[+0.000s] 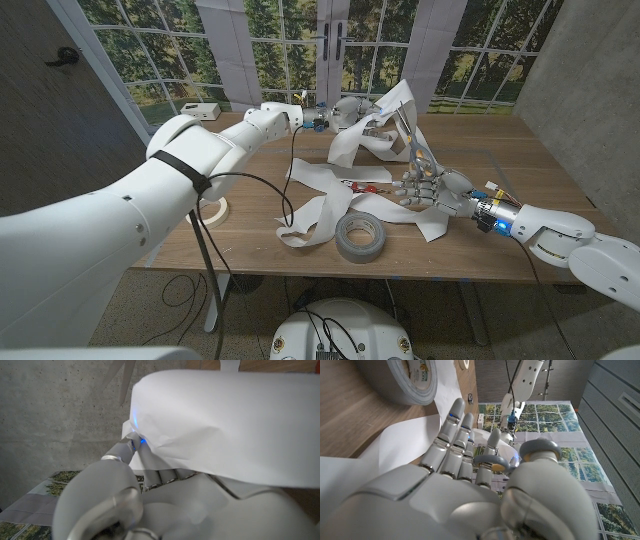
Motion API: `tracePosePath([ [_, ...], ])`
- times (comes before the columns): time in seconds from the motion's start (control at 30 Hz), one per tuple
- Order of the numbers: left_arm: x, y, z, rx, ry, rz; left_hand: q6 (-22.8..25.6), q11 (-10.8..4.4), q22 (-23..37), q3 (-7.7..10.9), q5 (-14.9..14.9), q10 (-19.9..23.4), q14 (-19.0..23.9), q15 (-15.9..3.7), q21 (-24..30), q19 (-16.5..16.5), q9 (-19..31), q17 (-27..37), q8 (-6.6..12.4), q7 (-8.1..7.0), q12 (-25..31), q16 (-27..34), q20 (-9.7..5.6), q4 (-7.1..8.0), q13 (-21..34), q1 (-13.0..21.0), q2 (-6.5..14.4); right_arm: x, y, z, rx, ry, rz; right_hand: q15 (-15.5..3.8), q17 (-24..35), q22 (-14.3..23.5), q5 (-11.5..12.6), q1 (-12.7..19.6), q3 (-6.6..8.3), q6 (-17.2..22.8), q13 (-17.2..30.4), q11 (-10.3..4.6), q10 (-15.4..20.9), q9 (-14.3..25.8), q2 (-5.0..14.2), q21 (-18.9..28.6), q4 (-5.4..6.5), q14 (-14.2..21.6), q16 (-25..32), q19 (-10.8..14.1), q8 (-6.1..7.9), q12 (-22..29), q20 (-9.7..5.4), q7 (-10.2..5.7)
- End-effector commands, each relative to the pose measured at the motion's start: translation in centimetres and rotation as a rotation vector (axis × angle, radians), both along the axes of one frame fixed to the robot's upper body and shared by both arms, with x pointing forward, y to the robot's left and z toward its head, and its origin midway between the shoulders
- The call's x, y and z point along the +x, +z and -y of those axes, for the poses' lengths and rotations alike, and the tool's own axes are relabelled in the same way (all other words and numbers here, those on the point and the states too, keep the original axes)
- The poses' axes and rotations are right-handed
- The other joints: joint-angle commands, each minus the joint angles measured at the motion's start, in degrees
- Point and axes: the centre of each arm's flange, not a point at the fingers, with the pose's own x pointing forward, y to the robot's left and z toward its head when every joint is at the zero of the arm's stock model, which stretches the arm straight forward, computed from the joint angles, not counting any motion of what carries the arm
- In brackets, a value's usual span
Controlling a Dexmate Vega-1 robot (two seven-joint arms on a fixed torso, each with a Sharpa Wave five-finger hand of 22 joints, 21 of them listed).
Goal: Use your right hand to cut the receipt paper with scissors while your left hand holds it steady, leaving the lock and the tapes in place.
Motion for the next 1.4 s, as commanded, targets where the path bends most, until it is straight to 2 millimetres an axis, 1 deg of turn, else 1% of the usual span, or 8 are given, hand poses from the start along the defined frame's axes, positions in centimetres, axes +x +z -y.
tracePosePath([
  [0.03,-0.4,0.2,0.2,-0.021,-0.033,-0.007,6.4,-0.30,0.1,0.07,0.0,-0.4,0.1,-0.94,0.2,0.1,3.6,0.6,10.65,4.22,0.4,-0.1,0.25,-0.12,-0.1,-0.5,0.6,0.0,0.0,0.0,-0.002,0.007,-0.005,-0.05,0.0,0.2,0.0,0.2,-0.11,0.3,0.1,-0.17,0.0,0.1,0.40,-0.2,-0.10,-0.1,-0.2,-0.2,-0.05,0.1,-0.07,3.20],
  [0.1,-0.5,0.3,0.2,-0.021,-0.039,-0.003,6.3,-0.31,0.1,0.16,0.0,-0.4,0.1,-0.97,0.2,0.1,3.6,0.5,10.63,3.99,0.4,-0.2,0.23,-0.10,-0.2,-0.5,0.6,0.0,0.0,0.0,-0.011,0.001,0.000,-0.01,0.0,0.2,0.0,0.2,-0.12,0.3,0.1,-0.11,-0.1,0.2,0.42,-0.3,-0.08,-0.2,-0.2,-0.2,-0.09,0.1,0.01,3.32],
  [0.17,-0.5,0.3,0.1,-0.020,-0.046,-0.002,6.3,-0.31,0.1,0.21,0.0,-0.6,0.0,-0.99,0.2,0.1,3.6,0.6,10.59,4.14,0.6,-0.3,0.26,-0.16,-0.2,-0.5,0.6,-0.1,0.0,0.1,-0.012,-0.005,-0.007,0.08,0.0,0.2,0.0,0.2,-0.13,0.2,0.1,-0.07,-0.1,0.2,0.44,-0.3,-0.08,-0.2,-0.2,-0.2,-0.12,0.2,0.02,3.32],
  [0.43,-0.8,0.3,0.4,-0.009,-0.064,0.007,6.1,-0.53,0.1,0.21,-0.3,-0.7,-0.1,-1.14,0.2,-0.1,3.7,0.8,10.46,3.90,0.6,-0.4,0.26,0.02,-0.6,-0.9,0.6,-0.1,0.2,0.4,-0.041,-0.027,0.009,0.03,0.0,0.2,0.0,0.1,-0.16,0.2,0.1,-0.08,0.0,0.2,0.52,-0.5,-0.06,-0.1,-0.1,-0.3,-0.22,0.2,0.10,3.06],
  [0.67,-0.6,0.2,0.9,-0.020,-0.045,0.013,6.2,-0.57,0.1,0.30,-0.4,-0.8,-0.1,-1.18,0.0,-0.7,3.6,0.8,10.35,3.70,0.8,-0.5,0.38,0.02,-0.8,-1.1,0.5,-0.1,0.0,0.6,-0.043,-0.046,0.000,0.19,-0.1,0.2,-0.1,0.1,-0.25,-0.4,0.1,0.02,-0.7,0.4,0.53,-1.0,-0.04,-0.5,-0.2,-0.9,-0.58,0.1,0.43,3.25],
  [0.77,-0.7,0.2,1.1,-0.007,-0.050,0.017,6.3,-0.56,0.1,0.30,-0.5,-0.8,0.0,-1.10,0.0,-0.7,3.5,0.9,10.33,3.71,0.9,-0.5,0.40,0.00,-0.9,-1.1,0.5,-0.1,0.1,0.6,-0.046,-0.050,0.001,0.30,-0.1,0.2,-0.1,0.1,-0.29,-0.7,0.1,-0.02,-1.0,0.4,0.53,-1.2,-0.06,-0.6,-0.3,-1.0,-0.82,0.0,0.51,3.27],
  [1.4,-0.8,0.0,2.0,0.030,-0.049,0.027,6.4,-0.47,0.1,0.59,-0.8,-1.0,0.1,-1.05,-0.1,-0.8,3.5,1.1,10.22,3.87,1.4,-0.7,0.63,-0.11,-1.1,-1.3,0.5,0.2,0.7,1.0,-0.074,-0.059,0.013,0.41,-0.2,0.2,-0.1,0.1,-0.39,-1.2,0.1,0.08,-1.6,0.5,0.57,-1.8,-0.11,-0.9,-0.3,-1.6,-1.29,0.0,0.87,3.29],
])
